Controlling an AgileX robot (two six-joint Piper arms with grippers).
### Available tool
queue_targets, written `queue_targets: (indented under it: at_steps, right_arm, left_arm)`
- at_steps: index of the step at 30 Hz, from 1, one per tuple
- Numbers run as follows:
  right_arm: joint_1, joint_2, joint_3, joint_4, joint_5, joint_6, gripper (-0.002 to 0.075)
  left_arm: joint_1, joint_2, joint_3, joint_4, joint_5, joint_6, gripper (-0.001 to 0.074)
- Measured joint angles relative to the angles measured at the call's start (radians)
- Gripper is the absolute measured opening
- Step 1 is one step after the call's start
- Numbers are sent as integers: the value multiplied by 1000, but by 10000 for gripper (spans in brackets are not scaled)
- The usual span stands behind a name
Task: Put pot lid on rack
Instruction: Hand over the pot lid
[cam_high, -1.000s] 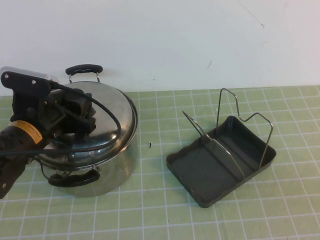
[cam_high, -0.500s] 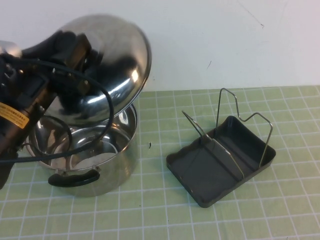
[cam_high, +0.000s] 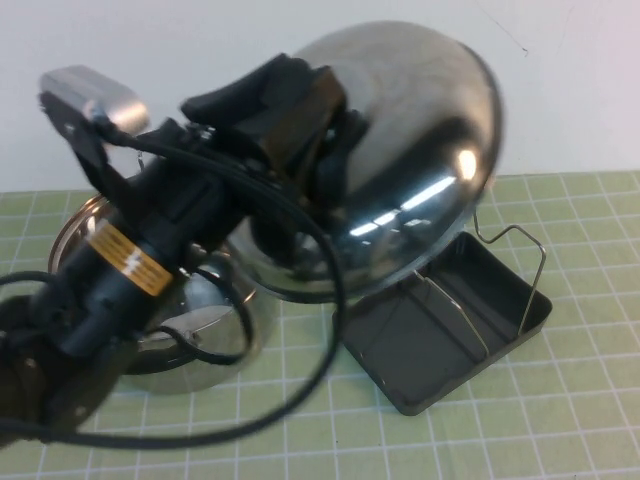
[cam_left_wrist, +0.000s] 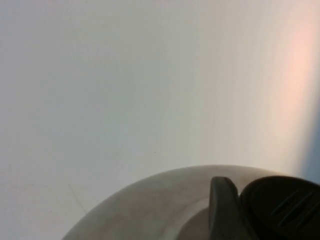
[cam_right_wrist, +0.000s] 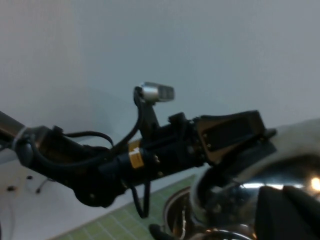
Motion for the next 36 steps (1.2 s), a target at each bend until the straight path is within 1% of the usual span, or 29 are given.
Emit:
queue_targets:
  at_steps: [3, 6, 7, 8, 10, 11, 15, 17, 18, 20, 23, 28, 31, 36]
  right_arm:
    - [0, 33, 0, 65, 48, -10, -1]
    - [0, 52, 4, 83, 53, 17, 0]
    - [0, 54, 9, 83, 53, 32, 6]
    - [0, 59, 18, 83, 51, 42, 27]
    - [0, 61, 29, 83, 51, 65, 101]
    - [0, 61, 36, 85, 46, 86, 160]
    - [0, 61, 41, 112, 31, 150, 436]
    - [0, 61, 41, 141, 24, 157, 522]
    - [0, 61, 42, 161, 21, 160, 548]
    - [0, 63, 42, 180, 17, 173, 571]
    - [0, 71, 42, 198, -2, 203, 575]
    - [0, 96, 42, 214, -38, 228, 571]
    - [0, 102, 42, 216, -46, 232, 571]
    - [0, 102, 42, 220, -77, 235, 570]
  left_arm:
    - [-93, 0, 0, -101, 0, 35, 324]
    - [-161, 0, -8, -169, 0, 61, 324]
    - [-179, 0, -13, -178, 0, 66, 324]
    - [-190, 0, -22, -184, 0, 70, 324]
    - [-210, 0, -47, -186, 0, 72, 324]
    - [-218, 0, -63, -184, 0, 72, 324]
    - [-226, 0, -121, -129, 0, 76, 324]
    - [-227, 0, -147, -73, 0, 74, 324]
    - [-227, 0, -159, -38, 0, 69, 323]
    - [-230, 0, -173, 22, -5, 64, 323]
    - [-245, 0, -180, 52, -6, 65, 323]
    - [-272, 0, -179, 1, 20, 97, 323]
    - [-277, 0, -179, -23, 22, 145, 323]
    - [-283, 0, -179, -99, 19, 169, 323]
